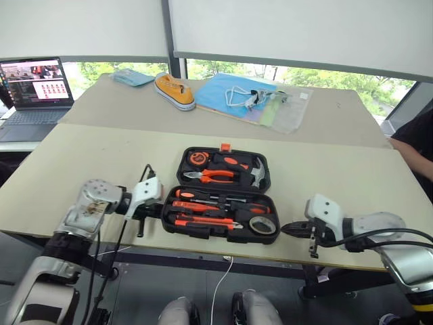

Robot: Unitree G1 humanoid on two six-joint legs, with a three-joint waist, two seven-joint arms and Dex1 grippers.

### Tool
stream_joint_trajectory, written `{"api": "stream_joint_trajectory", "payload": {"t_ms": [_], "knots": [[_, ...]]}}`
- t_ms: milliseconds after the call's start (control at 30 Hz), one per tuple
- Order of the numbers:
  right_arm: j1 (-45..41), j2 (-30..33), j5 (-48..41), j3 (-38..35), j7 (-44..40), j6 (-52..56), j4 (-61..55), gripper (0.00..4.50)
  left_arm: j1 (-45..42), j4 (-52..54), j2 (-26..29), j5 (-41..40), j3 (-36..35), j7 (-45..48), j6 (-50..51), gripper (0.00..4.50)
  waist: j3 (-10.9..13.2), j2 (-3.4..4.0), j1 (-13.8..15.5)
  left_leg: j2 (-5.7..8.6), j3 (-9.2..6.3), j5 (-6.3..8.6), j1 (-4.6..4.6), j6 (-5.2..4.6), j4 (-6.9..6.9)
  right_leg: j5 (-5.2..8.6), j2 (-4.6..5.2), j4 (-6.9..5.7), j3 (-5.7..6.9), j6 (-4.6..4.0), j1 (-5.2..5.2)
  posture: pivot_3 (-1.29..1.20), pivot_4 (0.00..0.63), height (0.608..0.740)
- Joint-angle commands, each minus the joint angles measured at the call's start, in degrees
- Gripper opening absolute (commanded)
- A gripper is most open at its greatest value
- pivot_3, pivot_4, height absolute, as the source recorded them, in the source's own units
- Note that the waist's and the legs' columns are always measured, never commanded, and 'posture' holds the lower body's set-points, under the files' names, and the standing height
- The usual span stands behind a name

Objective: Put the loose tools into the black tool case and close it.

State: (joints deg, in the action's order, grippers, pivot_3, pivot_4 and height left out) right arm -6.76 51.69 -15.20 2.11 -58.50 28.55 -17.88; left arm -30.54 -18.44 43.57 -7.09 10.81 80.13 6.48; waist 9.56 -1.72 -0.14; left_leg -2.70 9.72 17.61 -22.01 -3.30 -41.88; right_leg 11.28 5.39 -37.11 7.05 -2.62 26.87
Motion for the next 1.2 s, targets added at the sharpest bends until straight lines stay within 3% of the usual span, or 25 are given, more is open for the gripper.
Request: {"api": "stream_joint_trajectory", "payload": {"t_ms": [33, 100, 200, 333, 467, 733, 800, 900, 933, 1200], "knots": [[-0.25, 2.08, 0.39, -4.77, 1.05, -0.63, 2.61, 0.29, 2.36, -4.11, 6.74, 0.46, -2.92, 2.29, -0.22, 0.31, -0.01, 0.02, -0.59, -0.08, 0.0, -0.02, 0.04, 0.05, 0.01, 0.01, -0.05, -0.01, 0.0, -0.01, -0.01, 0.0, 0.15, 0.718], [-1.68, 2.1, -0.83, -6.3, 1.4, 1.29, 4.1, 0.81, 0.83, -6.24, 7.86, -0.32, -4.21, 2.5, 1.9, 0.76, -0.01, 0.02, -0.83, -0.13, 0.0, -0.06, 0.15, 0.13, 0.08, 0.01, -0.09, -0.04, 0.0, -0.02, -0.05, 0.0, 0.15, 0.718], [-5.98, 0.5, -3.56, -7.51, 2.36, 5.88, 6.06, 1.91, -5.04, -10.36, 6.39, -1.99, -5.48, 0.75, 9.37, 1.81, -0.01, 0.02, -0.67, -0.13, 0.0, -0.08, 0.18, 0.16, 0.12, 0.01, -0.1, -0.11, 0.01, -0.03, -0.03, 0.0, 0.15, 0.718], [-17.13, -5.35, -6.71, -6.71, 6.68, 15.41, 11.41, 3.22, -19.49, -20.9, 0.19, -4.39, -7.75, -6.3, 27.8, 3.14, 0.04, -0.06, -0.22, -0.08, -0.05, -0.28, -0.08, 0.07, 0.03, -0.18, -0.25, -0.14, 0.13, 0.06, 0.05, 0.0, 0.15, 0.718], [-28.45, -13.29, -5.97, -4.58, 13.51, 21.9, 20.17, 4.48, -30.1, -32.03, -6.41, -4.42, -9.72, -13.73, 37.12, 4.42, 0.02, -0.06, -0.19, 0.15, -0.07, -0.41, -0.25, -0.06, 0.02, -0.26, -0.27, -0.13, 0.03, -0.03, 0.12, 0.0, 0.15, 0.718], [-40.16, -21.08, -3.78, -4.27, 22.03, 27.01, 37.09, 4.48, -37.03, -43.57, -13.41, -3.32, -12.17, -23.63, 37.19, 4.42, 0.02, -0.05, -0.97, 0.33, 0.0, -0.38, -0.6, -0.12, 0.18, -0.5, -0.21, -0.1, 0.19, -0.43, 0.34, 0.0, 0.15, 0.718], [-41.34, -21.92, -2.91, -3.97, 22.81, 25.96, 40.27, 3.97, -37.32, -44.78, -14.19, -3.11, -12.5, -24.26, 36.28, 4.5, 0.03, -0.05, -1.01, 0.34, 0.01, -0.38, -0.63, -0.11, 0.19, -0.5, -0.21, -0.1, 0.24, -0.42, 0.36, 0.0, 0.15, 0.718], [-41.87, -22.85, -2.51, -3.41, 22.79, 25.69, 42.17, 3.12, -37.67, -46.23, -14.96, -3.31, -13.54, -25.28, 35.5, 3.84, 0.02, -0.05, -1.15, 0.38, 0.01, -0.38, -0.6, -0.11, 0.18, -0.48, -0.14, -0.07, 0.25, -0.37, 0.36, 0.0, 0.15, 0.718], [-41.76, -23.0, -2.16, -2.89, 22.65, 25.52, 42.32, 2.65, -37.86, -46.73, -15.26, -3.65, -14.17, -25.71, 35.44, 3.33, 0.03, -0.05, -1.16, 0.4, 0.02, -0.37, -0.59, -0.11, 0.17, -0.42, -0.1, -0.06, 0.23, -0.26, 0.36, 0.0, 0.15, 0.718], [-41.14, -23.72, -2.25, -2.88, 23.05, 25.93, 41.37, 0.04, -38.32, -46.67, -16.81, -3.87, -15.53, -25.02, 35.7, 0.44, 0.02, -0.04, -1.23, 0.41, 0.08, -0.42, -0.27, -0.02, 0.07, -0.31, 0.01, -0.41, 0.05, -0.04, 0.25, 0.0, 0.15, 0.718]]}}
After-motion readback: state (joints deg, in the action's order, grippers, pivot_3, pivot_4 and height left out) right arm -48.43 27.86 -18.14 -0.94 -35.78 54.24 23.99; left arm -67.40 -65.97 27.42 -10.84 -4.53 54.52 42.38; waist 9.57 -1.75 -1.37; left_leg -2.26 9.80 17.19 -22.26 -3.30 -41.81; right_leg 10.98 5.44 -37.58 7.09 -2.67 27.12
